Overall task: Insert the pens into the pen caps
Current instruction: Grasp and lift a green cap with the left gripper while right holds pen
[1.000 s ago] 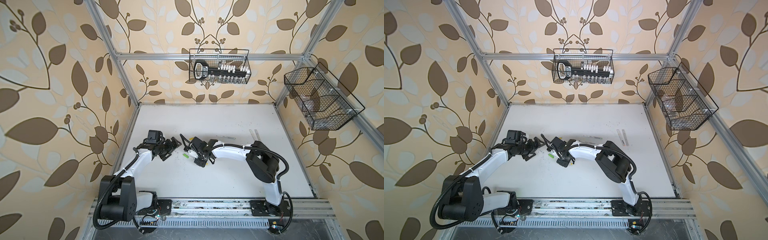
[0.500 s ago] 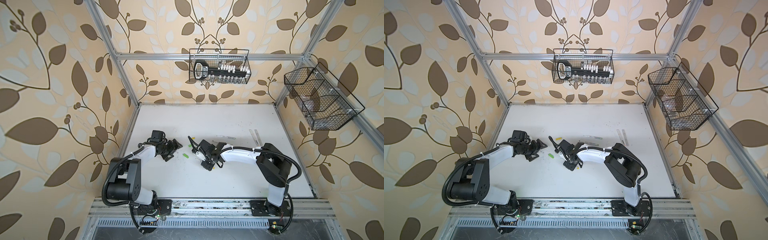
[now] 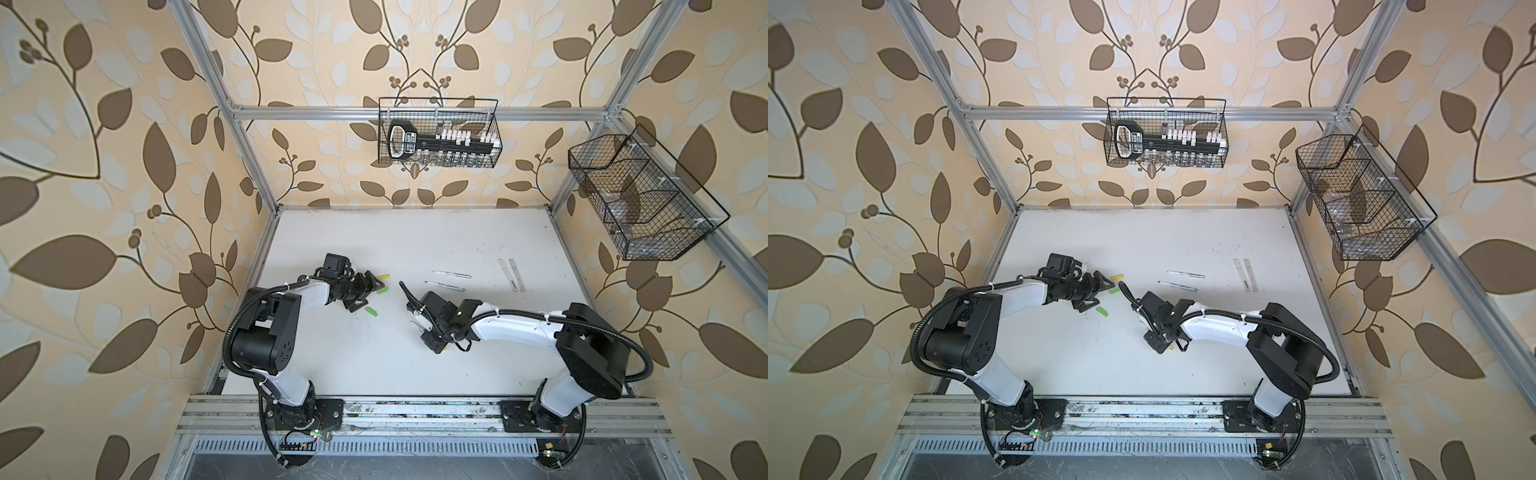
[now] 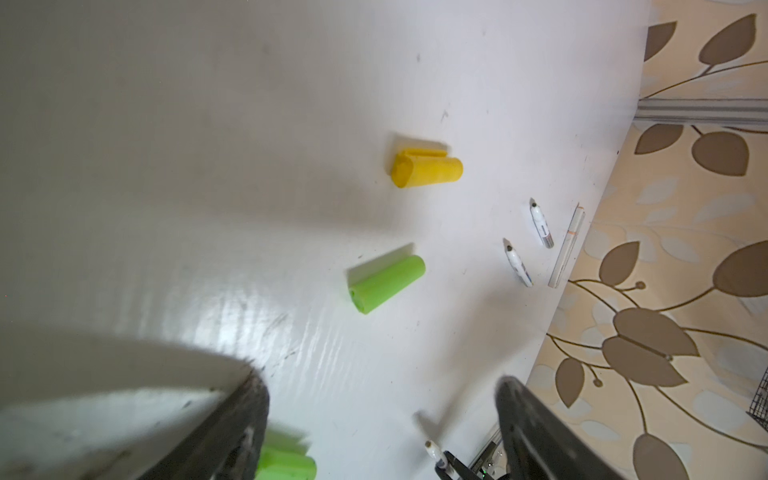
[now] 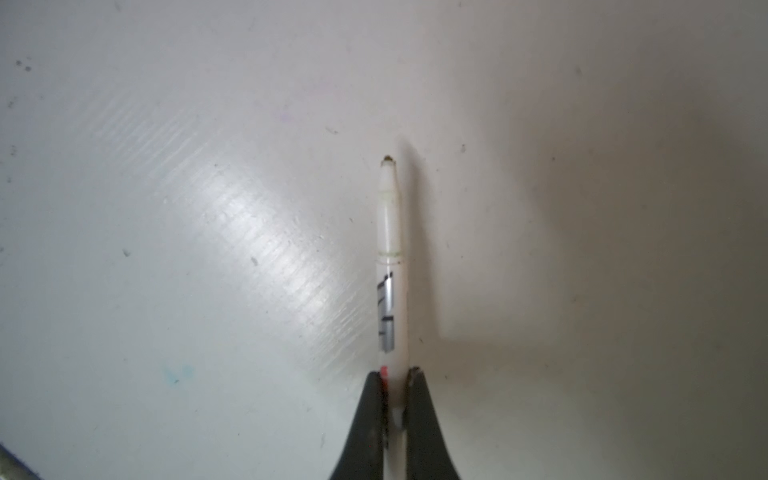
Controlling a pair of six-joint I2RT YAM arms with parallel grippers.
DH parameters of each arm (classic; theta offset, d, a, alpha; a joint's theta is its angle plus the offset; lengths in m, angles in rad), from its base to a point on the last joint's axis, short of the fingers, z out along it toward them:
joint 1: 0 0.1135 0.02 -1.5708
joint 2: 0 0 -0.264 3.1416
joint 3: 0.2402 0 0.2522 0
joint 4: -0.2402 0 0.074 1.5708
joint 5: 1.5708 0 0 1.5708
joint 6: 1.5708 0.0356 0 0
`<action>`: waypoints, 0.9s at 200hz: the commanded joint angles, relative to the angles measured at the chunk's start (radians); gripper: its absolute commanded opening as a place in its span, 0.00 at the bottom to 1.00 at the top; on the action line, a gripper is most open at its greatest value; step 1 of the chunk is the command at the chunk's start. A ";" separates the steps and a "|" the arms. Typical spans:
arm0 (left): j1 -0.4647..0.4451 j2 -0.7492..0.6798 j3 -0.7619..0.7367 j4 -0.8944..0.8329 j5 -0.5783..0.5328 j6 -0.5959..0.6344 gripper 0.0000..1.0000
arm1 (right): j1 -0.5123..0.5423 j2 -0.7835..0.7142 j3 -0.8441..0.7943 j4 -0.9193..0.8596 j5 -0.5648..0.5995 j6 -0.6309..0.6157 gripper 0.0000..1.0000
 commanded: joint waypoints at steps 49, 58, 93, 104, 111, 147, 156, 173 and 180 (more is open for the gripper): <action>-0.017 -0.055 -0.107 -0.124 -0.007 0.019 0.86 | -0.017 -0.184 -0.062 0.018 0.054 0.046 0.05; -0.026 -0.071 -0.119 -0.131 -0.008 0.020 0.87 | -0.027 -0.203 -0.065 0.017 0.051 0.040 0.05; -0.075 -0.108 -0.137 -0.147 -0.002 0.013 0.87 | -0.058 -0.252 -0.075 0.019 0.048 0.021 0.05; -0.086 -0.121 -0.145 -0.150 -0.004 0.006 0.86 | -0.064 -0.261 -0.076 0.015 0.047 0.018 0.05; -0.090 -0.130 -0.152 -0.152 -0.006 0.000 0.86 | -0.067 -0.265 -0.078 0.011 0.050 0.018 0.05; -0.118 -0.169 -0.187 -0.138 -0.004 -0.034 0.86 | -0.083 -0.294 -0.104 0.009 0.052 0.020 0.05; -0.133 -0.169 -0.187 -0.130 0.002 -0.035 0.86 | -0.087 -0.303 -0.112 0.012 0.053 0.023 0.05; -0.163 -0.151 -0.174 -0.117 0.033 -0.026 0.86 | -0.096 -0.317 -0.125 0.016 0.053 0.026 0.05; -0.173 -0.145 -0.167 -0.117 0.038 -0.022 0.86 | -0.098 -0.323 -0.129 0.016 0.053 0.027 0.05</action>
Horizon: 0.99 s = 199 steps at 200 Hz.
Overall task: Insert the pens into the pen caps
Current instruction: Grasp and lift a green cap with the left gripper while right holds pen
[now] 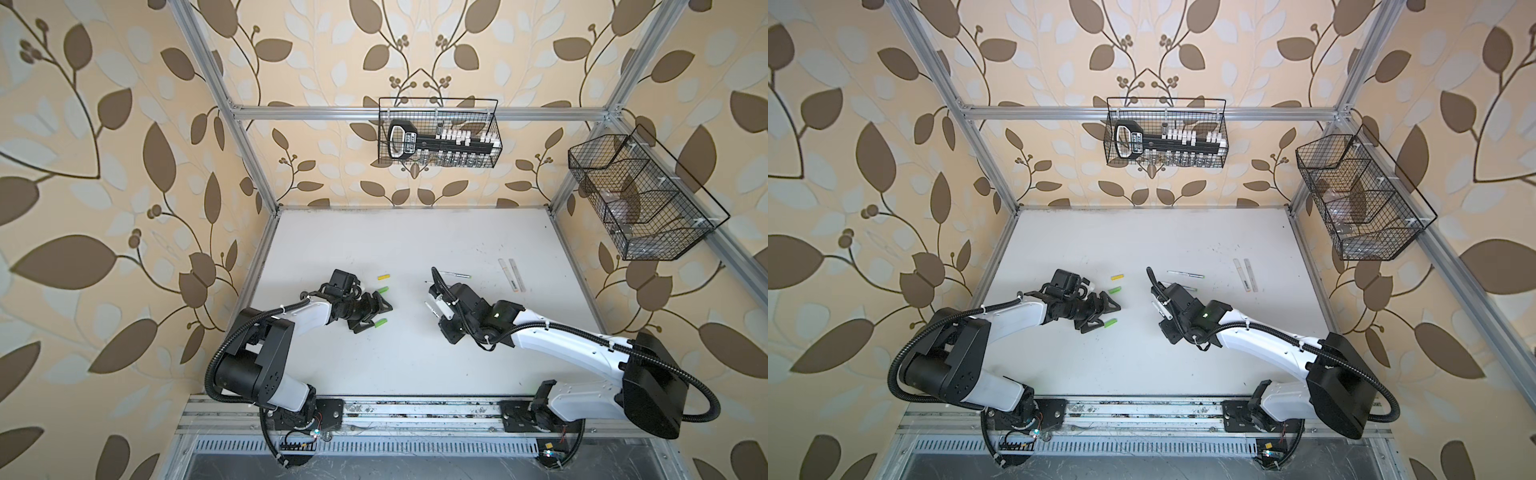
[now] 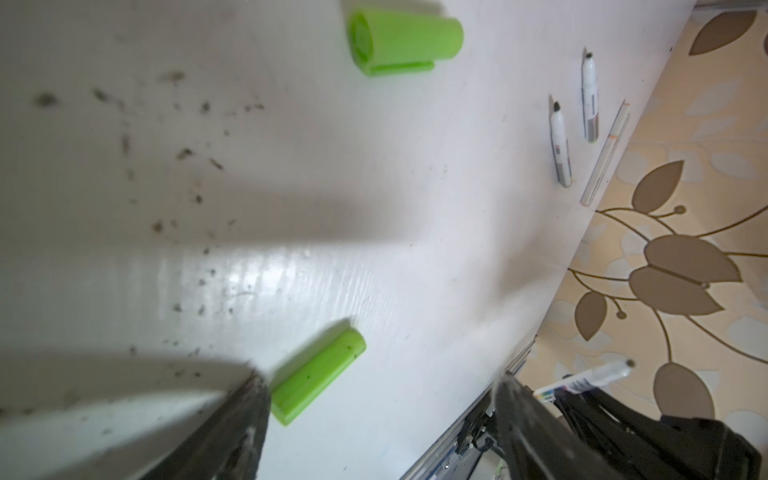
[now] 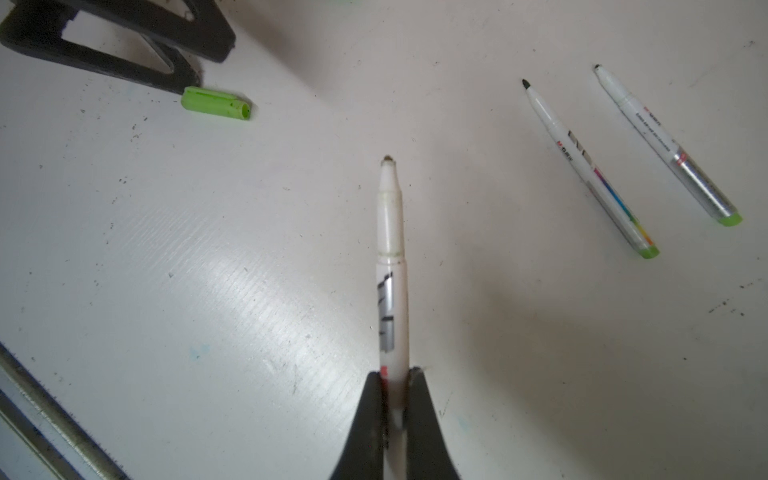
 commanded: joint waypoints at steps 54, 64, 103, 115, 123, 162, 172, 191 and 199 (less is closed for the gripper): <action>-0.060 0.042 0.021 -0.045 0.013 0.007 0.86 | -0.021 -0.060 -0.053 0.001 0.013 0.007 0.05; -0.062 0.044 0.033 -0.064 0.003 0.017 0.85 | -0.021 -0.065 -0.058 0.003 0.012 0.009 0.05; -0.062 0.021 0.054 -0.105 -0.063 0.040 0.85 | -0.020 -0.067 -0.069 0.006 0.007 0.013 0.05; -0.061 0.029 0.071 -0.113 -0.070 0.053 0.86 | -0.021 -0.067 -0.070 0.008 0.007 0.014 0.05; -0.061 0.045 0.091 -0.124 -0.072 0.065 0.86 | -0.021 -0.068 -0.072 0.009 0.007 0.015 0.05; -0.062 0.120 0.179 -0.143 -0.075 0.099 0.86 | -0.019 -0.078 -0.073 0.006 0.009 0.019 0.05; -0.062 0.143 0.201 -0.151 -0.067 0.110 0.86 | -0.019 -0.084 -0.077 0.002 0.012 0.021 0.05; -0.063 0.183 0.232 -0.164 -0.053 0.126 0.85 | -0.019 -0.104 -0.091 -0.004 0.016 0.027 0.05; -0.065 0.194 0.239 -0.164 -0.044 0.132 0.84 | -0.019 -0.113 -0.097 -0.004 0.018 0.030 0.05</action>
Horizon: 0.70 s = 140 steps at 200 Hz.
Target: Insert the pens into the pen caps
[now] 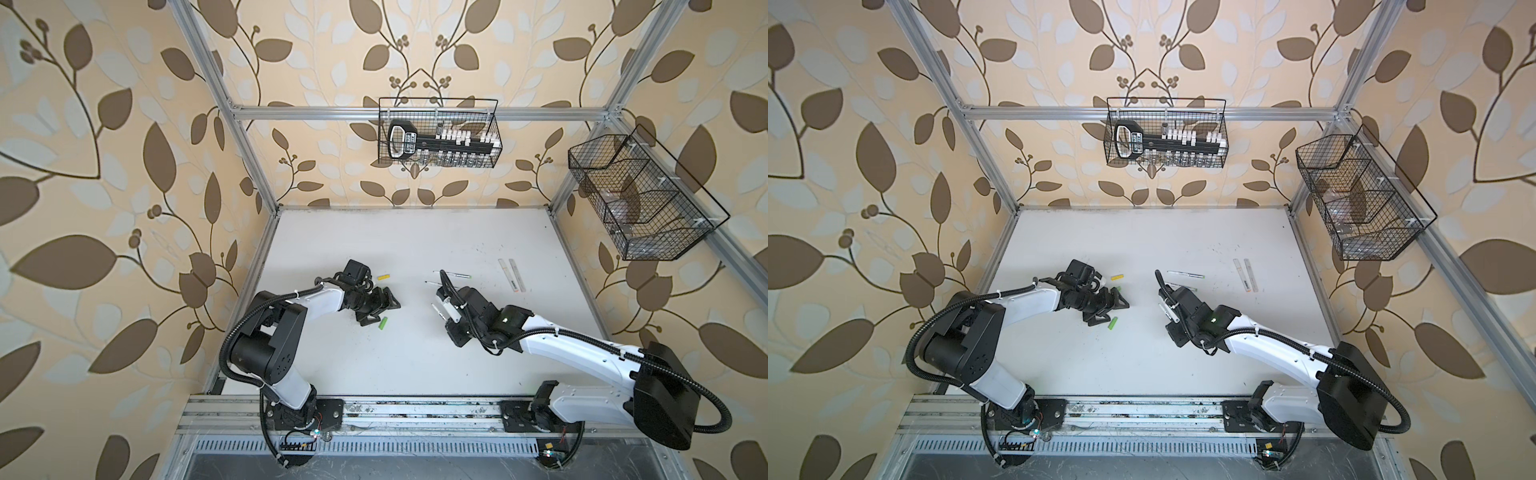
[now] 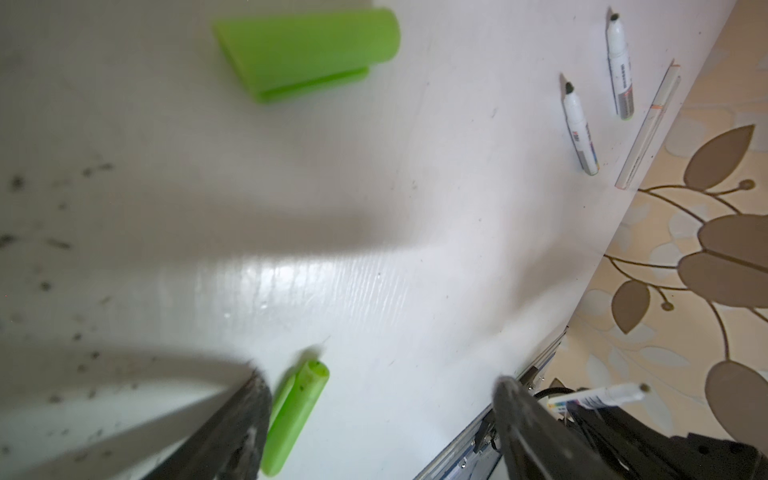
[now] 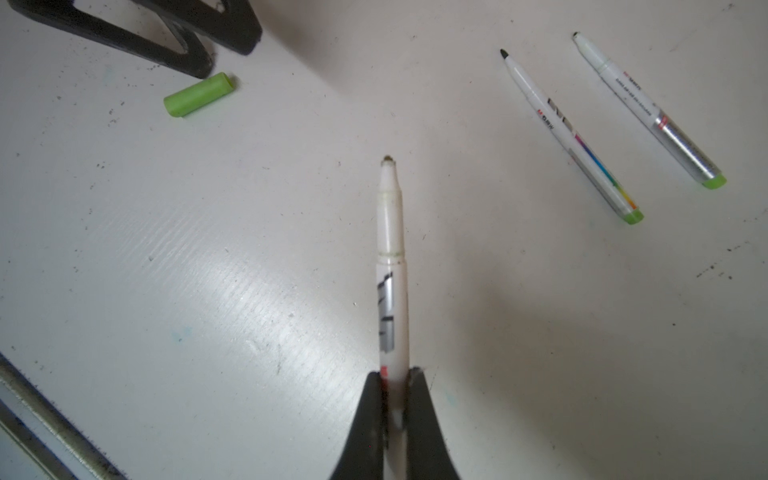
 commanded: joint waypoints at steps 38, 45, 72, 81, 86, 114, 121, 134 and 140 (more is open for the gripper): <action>-0.060 0.084 0.083 -0.086 0.013 0.085 0.83 | -0.016 -0.071 -0.059 -0.017 0.025 0.031 0.05; -0.070 0.083 0.081 -0.086 0.011 0.081 0.83 | -0.025 -0.078 -0.063 -0.020 0.027 0.035 0.05; -0.115 0.077 0.059 -0.095 0.002 0.067 0.82 | -0.072 -0.108 -0.081 -0.025 0.026 0.057 0.05; -0.129 0.069 0.042 -0.094 -0.002 0.060 0.82 | -0.084 -0.119 -0.082 -0.031 0.029 0.063 0.05; -0.135 0.064 0.031 -0.093 -0.006 0.056 0.82 | -0.089 -0.124 -0.083 -0.031 0.028 0.066 0.05; -0.151 0.031 -0.032 -0.092 -0.020 0.036 0.82 | -0.102 -0.143 -0.082 -0.031 0.016 0.055 0.05; -0.153 0.020 -0.046 -0.095 -0.025 0.033 0.82 | -0.102 -0.142 -0.080 -0.033 0.014 0.053 0.05; -0.154 -0.006 -0.068 -0.106 -0.039 0.030 0.81 | -0.104 -0.138 -0.077 -0.031 0.013 0.047 0.05; -0.155 -0.020 -0.076 -0.114 -0.044 0.032 0.81 | -0.102 -0.134 -0.075 -0.030 0.011 0.044 0.05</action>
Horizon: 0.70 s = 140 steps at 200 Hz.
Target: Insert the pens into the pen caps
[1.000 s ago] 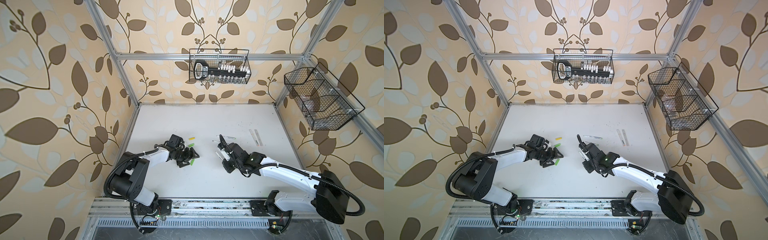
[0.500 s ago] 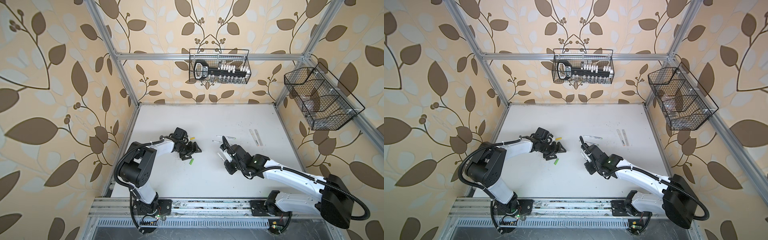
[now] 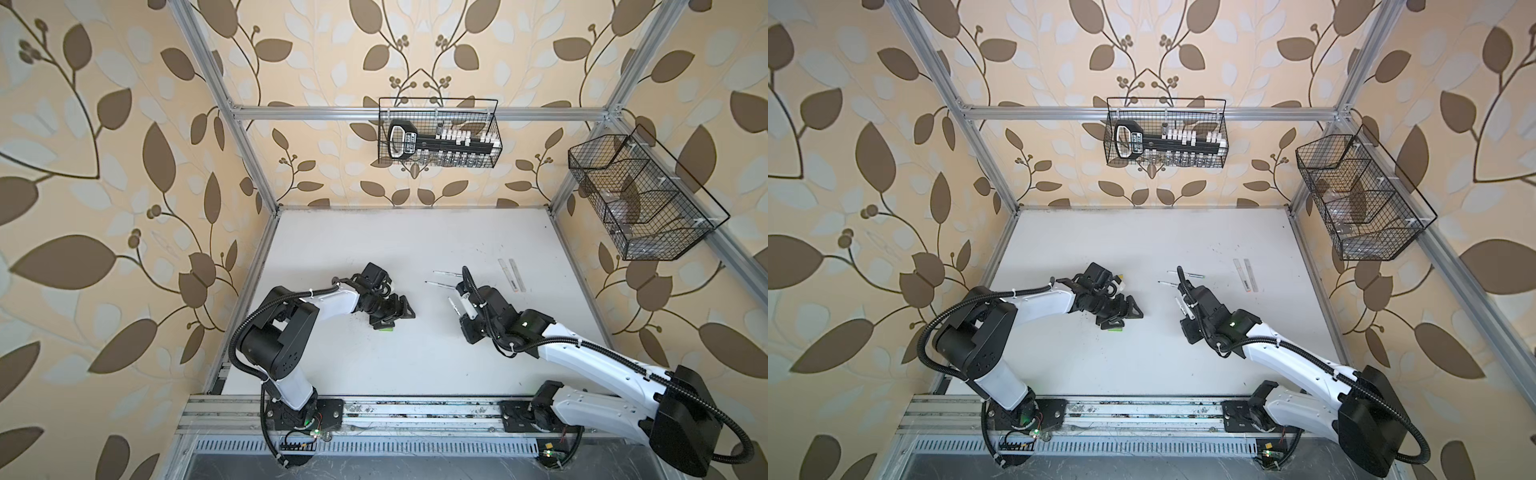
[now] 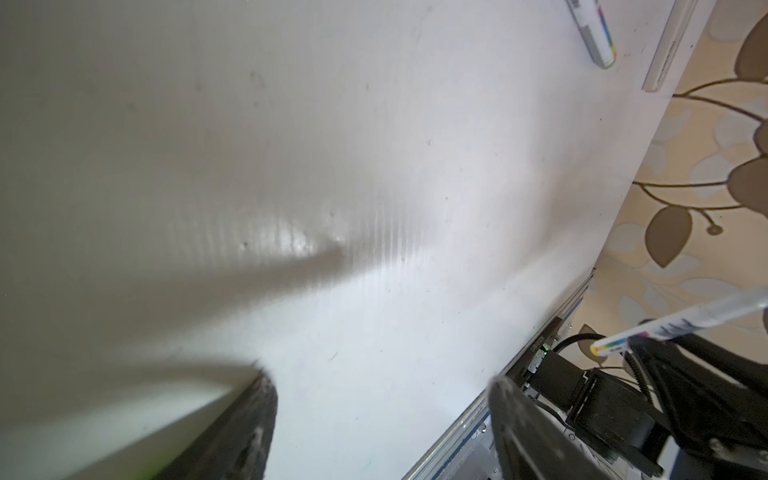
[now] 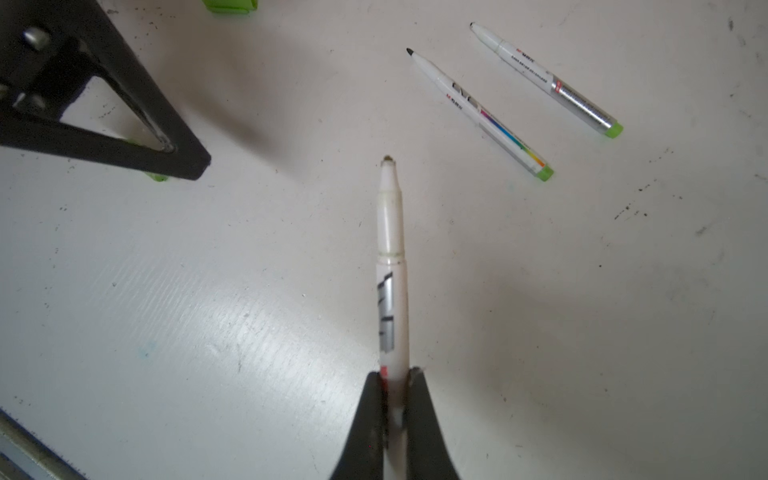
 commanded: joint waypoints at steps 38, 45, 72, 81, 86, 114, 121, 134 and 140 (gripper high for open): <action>-0.012 -0.099 -0.066 -0.172 -0.081 0.022 0.82 | 0.003 0.017 -0.002 0.008 -0.020 -0.011 0.05; -0.011 -0.119 -0.061 -0.174 -0.080 0.024 0.82 | 0.007 0.021 -0.002 0.017 -0.025 -0.013 0.05; -0.009 -0.191 -0.012 -0.239 -0.135 0.035 0.86 | 0.034 0.063 0.006 0.037 -0.029 -0.017 0.04; -0.009 -0.195 -0.003 -0.257 -0.154 0.035 0.87 | 0.046 0.076 0.010 0.042 -0.030 -0.016 0.05; -0.009 -0.233 0.000 -0.266 -0.166 0.036 0.87 | 0.053 0.083 0.011 0.045 -0.029 -0.016 0.05; 0.005 -0.265 -0.001 -0.319 -0.211 0.043 0.88 | 0.092 0.111 0.021 0.076 -0.039 -0.020 0.05; 0.012 -0.270 -0.008 -0.333 -0.222 0.043 0.88 | 0.101 0.119 0.025 0.081 -0.042 -0.021 0.05; 0.026 -0.283 -0.018 -0.356 -0.262 0.041 0.87 | 0.125 0.138 0.032 0.097 -0.046 -0.029 0.04; 0.029 -0.289 -0.024 -0.358 -0.279 0.040 0.87 | 0.136 0.147 0.038 0.104 -0.048 -0.032 0.05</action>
